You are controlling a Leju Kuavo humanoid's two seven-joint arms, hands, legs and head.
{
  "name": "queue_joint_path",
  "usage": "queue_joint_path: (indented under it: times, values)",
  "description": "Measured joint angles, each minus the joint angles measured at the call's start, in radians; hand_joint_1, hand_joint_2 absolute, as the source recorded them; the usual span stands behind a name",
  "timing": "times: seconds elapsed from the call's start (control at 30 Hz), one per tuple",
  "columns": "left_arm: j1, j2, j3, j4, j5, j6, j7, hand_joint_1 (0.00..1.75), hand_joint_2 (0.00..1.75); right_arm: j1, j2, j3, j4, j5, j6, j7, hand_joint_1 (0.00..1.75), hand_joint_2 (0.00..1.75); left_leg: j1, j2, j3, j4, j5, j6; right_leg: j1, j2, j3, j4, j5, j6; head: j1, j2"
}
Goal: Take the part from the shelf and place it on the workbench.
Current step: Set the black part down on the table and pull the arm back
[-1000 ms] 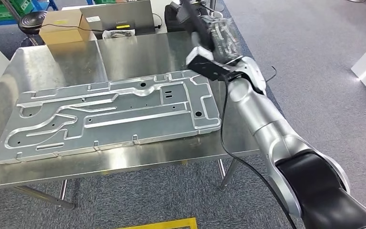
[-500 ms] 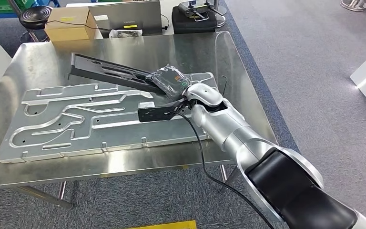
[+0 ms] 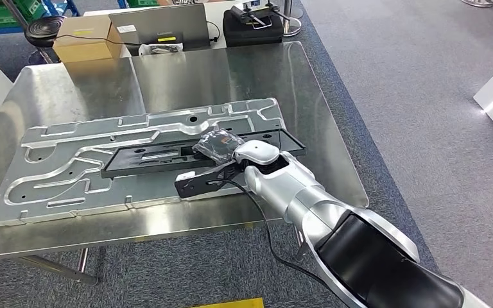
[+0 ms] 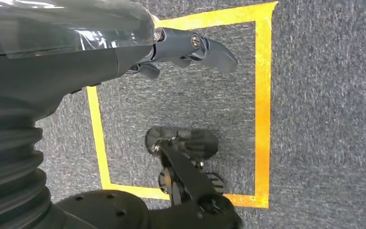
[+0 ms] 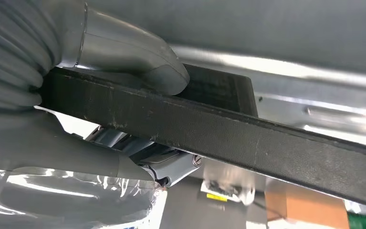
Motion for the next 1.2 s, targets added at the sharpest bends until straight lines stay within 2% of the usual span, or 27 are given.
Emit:
queue_joint_path:
  times: [0.03, 0.1, 0.13, 0.23, 0.3, 0.33, 0.4, 0.43, 0.47, 0.5, 0.57, 0.6, 0.63, 0.7, 0.77, 0.83, 0.9, 0.93, 0.97, 1.0, 1.07, 1.1, 1.13, 1.2]
  values:
    - [-0.001, 0.0, 0.0, 0.0, 0.0, -0.002, -0.002, 0.0, 1.75, 0.0, 0.001, 0.004, 0.004, 0.006, 0.007, 0.008, 1.75, 1.75, 0.002, 0.0, 0.036, -0.076, 0.035, 0.0, -0.001, 0.0, 0.001, 0.003, -0.002, 0.003, 0.0, 0.0]
    - [-0.003, -0.001, 0.0, 0.0, 0.002, -0.006, -0.006, 0.0, 1.75, 0.001, 0.002, 0.011, 0.012, 0.02, 0.021, 0.027, 1.75, 1.75, -0.001, 0.0, 0.094, -0.193, 0.075, 0.008, 0.002, 0.001, 0.0, 0.008, -0.006, 0.013, 0.0, 0.0]
    - [-0.003, -0.001, 0.0, 0.001, 0.004, -0.009, -0.008, 0.0, 1.75, 0.003, 0.003, 0.014, 0.017, 0.03, 0.028, 0.038, 1.75, 1.75, -0.003, -0.001, 0.106, -0.216, 0.079, 0.014, 0.004, 0.002, -0.001, 0.009, -0.006, 0.018, 0.0, 0.0]
    - [-0.002, -0.002, 0.0, 0.001, 0.01, -0.015, -0.013, 0.0, 1.75, 0.01, 0.002, 0.024, 0.03, 0.054, 0.038, 0.065, 1.75, 1.75, -0.006, -0.002, 0.106, -0.219, 0.08, 0.035, 0.003, 0.003, -0.001, 0.01, -0.007, 0.034, 0.0, 0.0]
    - [-0.004, -0.004, 0.0, 0.001, 0.012, -0.018, -0.017, 0.0, 1.75, 0.011, -0.001, 0.034, 0.037, 0.071, 0.044, 0.084, 1.75, 1.75, -0.005, -0.001, 0.108, -0.223, 0.084, 0.047, 0.0, 0.003, -0.016, 0.046, -0.033, 0.045, 0.0, 0.0]
    - [-0.006, -0.004, 0.0, 0.001, 0.012, -0.019, -0.019, 0.0, 1.75, 0.013, -0.003, 0.04, 0.041, 0.083, 0.047, 0.096, 1.31, 1.31, -0.005, 0.0, 0.108, -0.224, 0.085, 0.052, -0.001, 0.003, -0.037, 0.093, -0.061, 0.048, 0.0, 0.0]
    - [-0.009, -0.005, 0.0, 0.002, 0.014, -0.018, -0.025, 0.0, 1.75, 0.021, -0.009, 0.058, 0.051, 0.11, 0.048, 0.123, 0.44, 0.44, -0.008, 0.001, 0.107, -0.224, 0.085, 0.058, -0.001, 0.003, -0.1, 0.227, -0.123, 0.05, 0.0, 0.0]
    - [-0.009, -0.005, 0.0, 0.002, 0.015, -0.017, -0.028, 0.0, 1.75, 0.028, -0.011, 0.067, 0.055, 0.121, 0.045, 0.134, 0.0, 0.0, -0.01, 0.001, 0.107, -0.224, 0.085, 0.06, -0.001, 0.003, -0.123, 0.275, -0.137, 0.049, 0.0, 0.0]
    - [-0.009, -0.006, 0.0, 0.002, 0.016, -0.015, -0.031, 0.0, 1.75, 0.034, -0.014, 0.076, 0.058, 0.13, 0.04, 0.142, 0.0, 0.0, -0.012, 0.0, 0.107, -0.223, 0.084, 0.06, 0.0, 0.003, -0.13, 0.289, -0.132, 0.046, 0.0, 0.0]
    - [-0.009, -0.006, 0.0, 0.002, 0.016, -0.012, -0.034, 0.0, 1.75, 0.038, -0.017, 0.082, 0.06, 0.137, 0.035, 0.147, 0.0, 0.0, -0.014, -0.001, 0.108, -0.223, 0.084, 0.061, 0.001, 0.003, -0.115, 0.261, -0.11, 0.041, 0.0, 0.0]
    - [-0.009, -0.01, 0.0, 0.002, 0.017, -0.008, -0.038, 0.0, 1.75, 0.041, -0.019, 0.09, 0.063, 0.143, 0.029, 0.149, 0.0, 0.0, -0.019, -0.002, 0.109, -0.222, 0.084, 0.06, 0.007, 0.002, -0.045, 0.126, -0.051, 0.024, 0.0, 0.0]
    - [-0.009, -0.012, 0.0, 0.003, 0.017, -0.006, -0.039, 0.0, 1.75, 0.041, -0.02, 0.093, 0.064, 0.143, 0.027, 0.148, 0.0, 0.0, -0.021, -0.002, 0.109, -0.222, 0.084, 0.058, 0.01, 0.001, -0.015, 0.064, -0.031, 0.018, 0.0, 0.0]
    - [-0.009, -0.014, 0.0, 0.003, 0.017, -0.004, -0.04, 0.0, 1.75, 0.041, -0.02, 0.095, 0.065, 0.143, 0.026, 0.146, 0.0, 0.0, -0.022, -0.002, 0.109, -0.222, 0.085, 0.055, 0.013, 0.0, 0.005, 0.025, -0.02, 0.013, 0.0, 0.0]
    - [-0.008, -0.016, -0.001, 0.004, 0.015, -0.001, -0.04, 0.0, 1.75, 0.041, -0.02, 0.099, 0.066, 0.143, 0.024, 0.143, 0.0, 0.0, -0.02, -0.002, 0.11, -0.225, 0.086, 0.044, 0.017, 0.001, 0.011, 0.007, -0.015, 0.01, 0.0, 0.0]
    - [-0.008, -0.016, -0.001, 0.004, 0.014, 0.002, -0.04, 0.0, 1.75, 0.044, -0.02, 0.102, 0.068, 0.143, 0.021, 0.141, 0.0, 0.0, -0.019, -0.001, 0.109, -0.22, 0.08, 0.034, 0.011, 0.001, 0.017, -0.005, -0.007, 0.003, 0.0, 0.0]
    - [-0.008, -0.016, -0.001, 0.005, 0.013, 0.003, -0.04, 0.0, 1.75, 0.05, -0.02, 0.104, 0.07, 0.144, 0.019, 0.14, 0.0, 0.0, -0.018, -0.001, 0.082, -0.156, 0.036, 0.024, 0.003, -0.001, 0.022, -0.018, 0.002, -0.004, 0.0, 0.0]
    - [-0.007, -0.017, -0.001, 0.005, 0.012, 0.003, -0.04, 0.0, 1.75, 0.058, -0.019, 0.106, 0.073, 0.144, 0.015, 0.14, 0.0, 0.0, -0.012, -0.001, 0.023, -0.023, -0.032, 0.014, 0.003, -0.001, 0.02, -0.019, 0.004, -0.007, 0.0, 0.0]
    - [-0.006, -0.017, -0.001, 0.005, 0.012, 0.003, -0.04, 0.0, 1.75, 0.062, -0.02, 0.106, 0.074, 0.143, 0.014, 0.14, 0.0, 0.0, -0.009, 0.0, -0.002, 0.033, -0.052, 0.01, 0.003, -0.001, 0.018, -0.018, 0.005, -0.007, 0.0, 0.0]
    - [-0.004, -0.017, -0.001, 0.005, 0.012, 0.004, -0.04, 0.0, 1.75, 0.065, -0.02, 0.107, 0.076, 0.143, 0.013, 0.14, 0.0, 0.0, -0.007, 0.0, -0.011, 0.059, -0.055, 0.007, 0.003, -0.001, 0.017, -0.017, 0.005, -0.007, 0.0, 0.0]
    - [-0.003, -0.016, -0.001, 0.005, 0.012, 0.004, -0.04, 0.0, 1.31, 0.066, -0.02, 0.107, 0.077, 0.143, 0.013, 0.14, 0.0, 0.0, -0.005, 0.0, -0.001, 0.042, -0.038, 0.004, 0.002, 0.0, 0.017, -0.016, 0.005, -0.006, 0.0, 0.0]
    - [-0.004, -0.016, -0.001, 0.005, 0.012, 0.006, -0.041, 0.0, 0.44, 0.066, -0.02, 0.107, 0.078, 0.143, 0.011, 0.141, 0.0, 0.0, 0.0, 0.002, 0.072, -0.093, 0.025, 0.003, 0.001, 0.002, 0.018, -0.011, 0.003, -0.001, 0.0, 0.0]
    - [-0.005, -0.016, -0.001, 0.005, 0.012, 0.008, -0.042, 0.0, 0.0, 0.066, -0.02, 0.107, 0.078, 0.142, 0.004, 0.14, 0.0, 0.0, 0.0, 0.002, 0.108, -0.162, 0.048, 0.006, 0.003, 0.003, 0.017, -0.008, 0.002, 0.004, 0.0, 0.0]
    - [-0.006, -0.016, -0.001, 0.005, 0.013, 0.011, -0.044, 0.0, 0.0, 0.065, -0.02, 0.107, 0.078, 0.139, -0.008, 0.139, 0.0, 0.0, -0.001, 0.002, 0.133, -0.209, 0.061, 0.012, 0.004, 0.004, 0.016, -0.005, 0.002, 0.01, 0.0, 0.0]
    - [-0.007, -0.016, -0.001, 0.005, 0.015, 0.013, -0.049, 0.0, 0.0, 0.067, -0.021, 0.106, 0.078, 0.126, -0.051, 0.129, 0.0, 0.0, -0.006, 0.0, 0.142, -0.231, 0.064, 0.026, 0.007, 0.007, 0.014, -0.004, 0.004, 0.022, 0.0, 0.0]
